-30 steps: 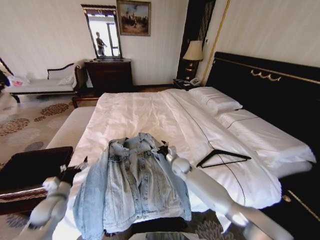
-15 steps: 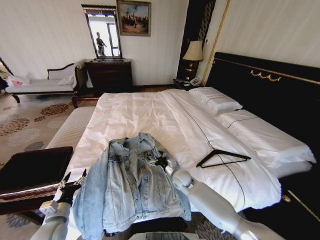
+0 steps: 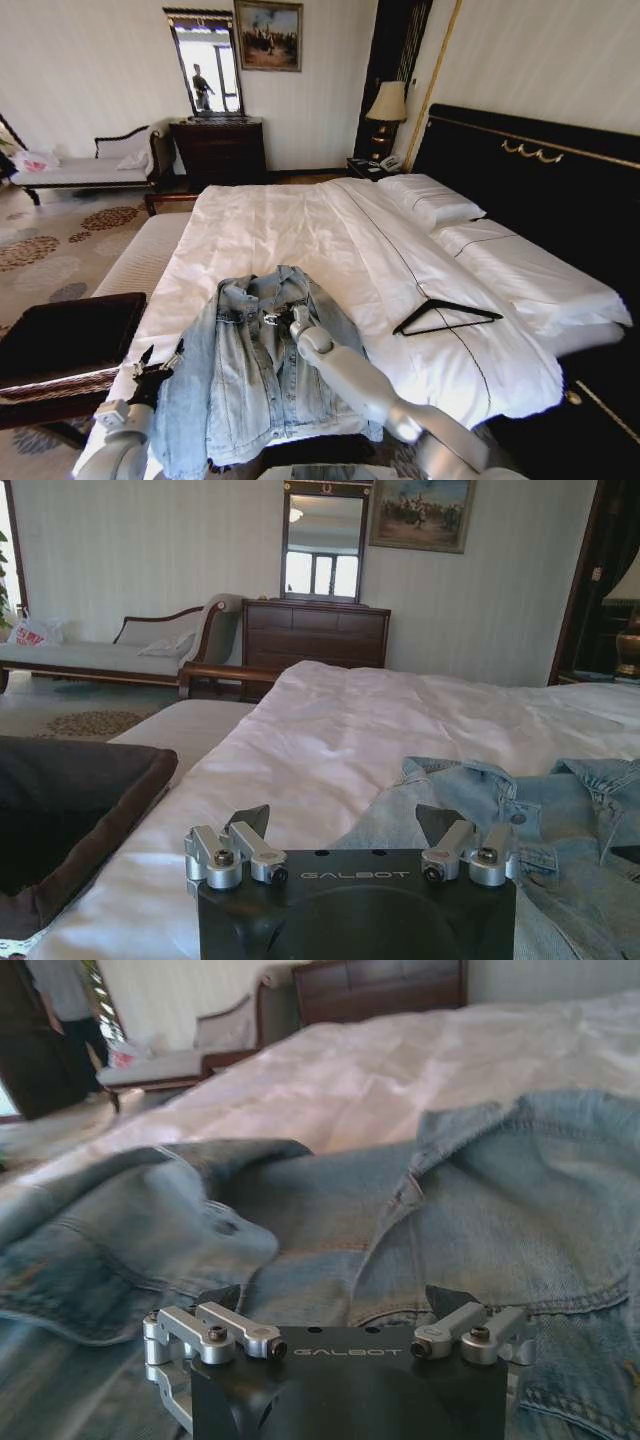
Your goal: Pick up the clothes from the bed and hang them on the clothes hanger.
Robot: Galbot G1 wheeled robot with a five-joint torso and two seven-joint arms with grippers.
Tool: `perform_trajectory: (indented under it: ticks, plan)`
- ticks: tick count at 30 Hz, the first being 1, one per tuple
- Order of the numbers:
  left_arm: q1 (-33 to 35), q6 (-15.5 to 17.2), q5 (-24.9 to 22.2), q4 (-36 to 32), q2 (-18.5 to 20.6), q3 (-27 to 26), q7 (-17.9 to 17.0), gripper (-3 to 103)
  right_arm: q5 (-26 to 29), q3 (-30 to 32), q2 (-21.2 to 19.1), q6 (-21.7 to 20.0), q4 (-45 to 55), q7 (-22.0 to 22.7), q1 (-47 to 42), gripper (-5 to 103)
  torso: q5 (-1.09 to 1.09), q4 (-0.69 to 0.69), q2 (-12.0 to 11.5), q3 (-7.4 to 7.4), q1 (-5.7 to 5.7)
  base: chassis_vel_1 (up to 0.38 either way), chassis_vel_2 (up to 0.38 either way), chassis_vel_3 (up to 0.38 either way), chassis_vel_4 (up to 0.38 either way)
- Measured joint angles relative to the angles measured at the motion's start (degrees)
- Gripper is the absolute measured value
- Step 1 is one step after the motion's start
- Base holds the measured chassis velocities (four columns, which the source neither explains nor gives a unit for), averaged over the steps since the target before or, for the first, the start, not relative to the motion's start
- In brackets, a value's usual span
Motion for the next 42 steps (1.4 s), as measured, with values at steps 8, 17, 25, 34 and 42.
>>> perform_trajectory:
  ticks: [8, 17, 25, 34, 42]
  plan:
    - [-0.7, 0.2, 0.1, 0.3, 0.7, 0.7, -0.1, 84, -3.5, 2.7, 5.7, 1.9, -9.6, -0.2, 3.5, 100, 0.0, 0.02, 0.0, 0.0, 0.0, 0.0, 0.0, 0.0, 0.0]
    - [-1.1, 0.8, 0.2, -0.1, 1.3, 2.2, -0.2, 84, -6.4, 5.6, 5.6, 3.5, -16.9, 0.3, 6.3, 100, 0.01, -0.01, 0.0, 0.0, 0.0, 0.0, 0.0, 0.0, 0.0]
    - [-2.1, 1.8, 0.6, -0.6, 1.6, 3.5, -0.6, 85, -5.7, 5.9, 5.4, 3.5, -18.1, -0.3, 7.4, 100, 0.02, 0.0, 0.0, 0.0, -0.01, 0.0, 0.0, 0.0, 0.0]
    - [-1.8, 2.3, 0.6, -1.1, 1.7, 3.5, -0.8, 82, -3.6, 4.7, 5.3, 2.9, -16.0, -0.2, 7.1, 100, 0.02, -0.01, 0.0, 0.0, -0.01, 0.0, 0.0, 0.0, 0.0]
    - [-1.6, 2.3, 0.4, -1.0, 1.6, 3.3, -0.8, 86, -3.8, 3.9, 5.3, 3.1, -17.8, -0.2, 8.3, 100, 0.01, 0.0, 0.0, -0.01, -0.01, 0.0, 0.0, 0.0, 0.0]
